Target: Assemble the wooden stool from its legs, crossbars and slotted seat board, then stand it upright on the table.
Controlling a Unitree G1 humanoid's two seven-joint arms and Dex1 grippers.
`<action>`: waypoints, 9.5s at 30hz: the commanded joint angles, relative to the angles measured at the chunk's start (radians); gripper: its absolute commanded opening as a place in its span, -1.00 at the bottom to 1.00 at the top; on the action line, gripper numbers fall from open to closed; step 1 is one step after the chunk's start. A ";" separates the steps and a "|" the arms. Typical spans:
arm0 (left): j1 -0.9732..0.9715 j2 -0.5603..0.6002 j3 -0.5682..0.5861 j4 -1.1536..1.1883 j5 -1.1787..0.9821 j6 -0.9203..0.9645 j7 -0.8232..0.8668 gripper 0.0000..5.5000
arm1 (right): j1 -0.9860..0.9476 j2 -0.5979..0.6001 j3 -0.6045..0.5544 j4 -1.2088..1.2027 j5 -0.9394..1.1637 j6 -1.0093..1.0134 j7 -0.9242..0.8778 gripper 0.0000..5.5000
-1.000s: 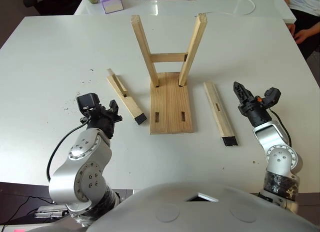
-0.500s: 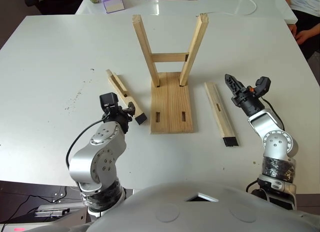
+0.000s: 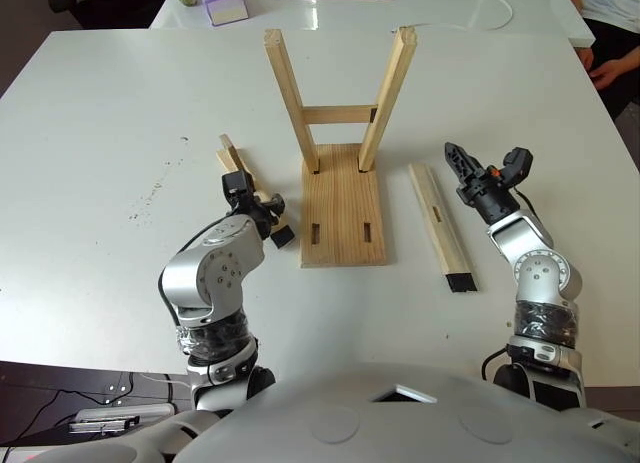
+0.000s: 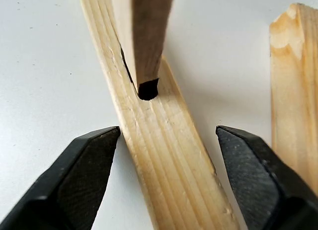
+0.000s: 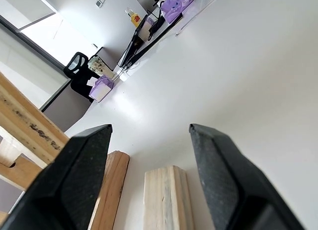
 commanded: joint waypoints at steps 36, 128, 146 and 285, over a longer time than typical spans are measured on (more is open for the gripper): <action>0.241 0.445 -0.082 -0.113 0.038 -0.040 -0.421 -0.25 | 0.055 0.100 -0.079 -0.084 -0.020 -0.177 -0.058 0.05; 0.016 0.529 0.215 0.135 -0.530 -0.689 -0.920 0.16 | -0.491 -0.591 0.104 -0.290 0.040 0.368 0.808 -0.25; -0.020 0.054 0.149 0.063 -0.020 -0.879 -0.047 0.16 | -0.340 -0.647 0.261 -0.340 -0.028 0.272 0.926 -0.25; -0.591 0.470 0.127 0.286 -0.987 -0.489 -0.635 0.16 | -0.601 -0.184 0.015 -0.395 0.428 0.292 0.156 -0.24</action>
